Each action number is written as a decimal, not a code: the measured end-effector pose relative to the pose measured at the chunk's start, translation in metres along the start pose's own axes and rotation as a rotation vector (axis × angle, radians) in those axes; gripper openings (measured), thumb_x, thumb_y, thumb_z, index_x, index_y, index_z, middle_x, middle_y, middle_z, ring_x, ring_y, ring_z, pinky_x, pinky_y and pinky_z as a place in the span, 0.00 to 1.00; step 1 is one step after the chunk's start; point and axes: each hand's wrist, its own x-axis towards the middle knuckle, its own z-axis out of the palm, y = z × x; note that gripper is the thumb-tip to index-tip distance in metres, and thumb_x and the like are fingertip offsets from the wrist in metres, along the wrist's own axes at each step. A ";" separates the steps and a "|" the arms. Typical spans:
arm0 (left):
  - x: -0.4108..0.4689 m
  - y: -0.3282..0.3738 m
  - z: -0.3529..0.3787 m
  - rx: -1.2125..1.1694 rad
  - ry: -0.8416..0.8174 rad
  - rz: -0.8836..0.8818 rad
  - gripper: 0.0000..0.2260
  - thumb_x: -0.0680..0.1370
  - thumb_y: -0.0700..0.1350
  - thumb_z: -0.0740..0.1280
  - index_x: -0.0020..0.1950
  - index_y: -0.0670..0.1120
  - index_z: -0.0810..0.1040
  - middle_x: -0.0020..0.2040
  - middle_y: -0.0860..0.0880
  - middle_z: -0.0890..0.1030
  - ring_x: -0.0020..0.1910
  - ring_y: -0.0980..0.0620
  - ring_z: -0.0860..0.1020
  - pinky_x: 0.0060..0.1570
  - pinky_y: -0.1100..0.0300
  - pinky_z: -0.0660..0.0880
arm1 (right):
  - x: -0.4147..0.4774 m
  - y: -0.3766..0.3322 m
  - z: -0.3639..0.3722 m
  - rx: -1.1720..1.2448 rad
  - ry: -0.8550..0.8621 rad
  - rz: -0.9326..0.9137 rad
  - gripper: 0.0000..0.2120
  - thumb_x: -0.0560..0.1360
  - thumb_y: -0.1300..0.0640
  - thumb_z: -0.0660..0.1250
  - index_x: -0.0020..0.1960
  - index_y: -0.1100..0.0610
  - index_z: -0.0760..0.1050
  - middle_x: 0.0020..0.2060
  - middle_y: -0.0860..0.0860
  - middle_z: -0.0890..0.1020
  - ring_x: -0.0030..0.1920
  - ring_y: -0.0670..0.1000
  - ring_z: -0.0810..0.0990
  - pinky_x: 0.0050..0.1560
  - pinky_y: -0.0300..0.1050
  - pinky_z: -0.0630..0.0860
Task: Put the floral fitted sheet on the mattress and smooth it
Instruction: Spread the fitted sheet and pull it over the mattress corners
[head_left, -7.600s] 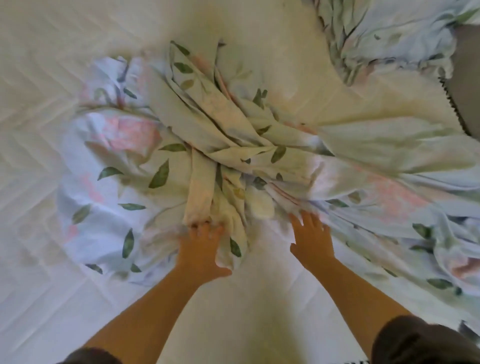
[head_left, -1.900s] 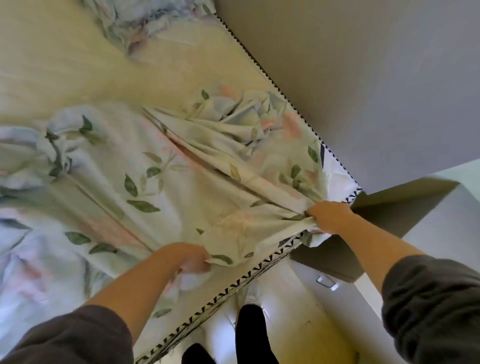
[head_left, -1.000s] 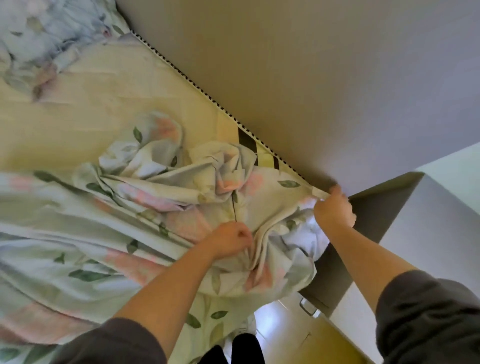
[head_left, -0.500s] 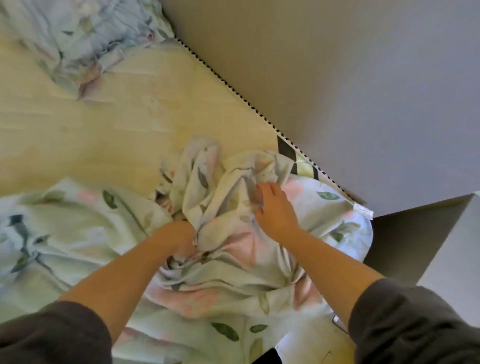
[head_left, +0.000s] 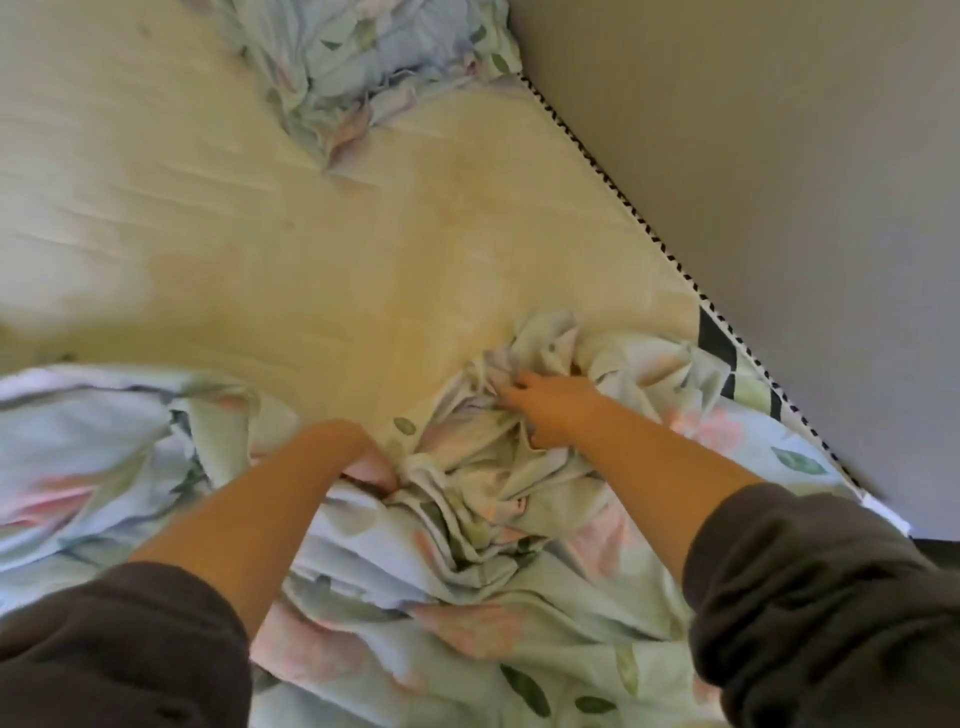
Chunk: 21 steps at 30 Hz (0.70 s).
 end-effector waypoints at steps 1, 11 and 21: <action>-0.004 -0.007 0.003 -0.121 -0.135 -0.023 0.18 0.73 0.57 0.65 0.55 0.44 0.75 0.48 0.45 0.78 0.40 0.48 0.78 0.39 0.59 0.73 | -0.001 -0.006 -0.003 -0.113 -0.075 0.047 0.28 0.78 0.53 0.60 0.76 0.43 0.55 0.74 0.53 0.59 0.64 0.59 0.72 0.53 0.54 0.71; -0.009 -0.075 0.025 0.373 0.226 -0.223 0.30 0.79 0.54 0.61 0.78 0.48 0.52 0.75 0.40 0.60 0.73 0.35 0.60 0.68 0.32 0.56 | 0.044 -0.085 -0.028 -0.115 -0.014 -0.239 0.44 0.72 0.41 0.69 0.76 0.40 0.42 0.78 0.51 0.44 0.74 0.63 0.54 0.68 0.66 0.60; -0.004 -0.134 0.052 -0.289 0.326 0.103 0.16 0.71 0.53 0.65 0.57 0.52 0.72 0.52 0.53 0.76 0.48 0.51 0.76 0.48 0.57 0.73 | 0.054 -0.083 -0.036 0.004 0.139 -0.108 0.11 0.78 0.52 0.58 0.56 0.51 0.74 0.53 0.53 0.80 0.48 0.55 0.78 0.45 0.48 0.74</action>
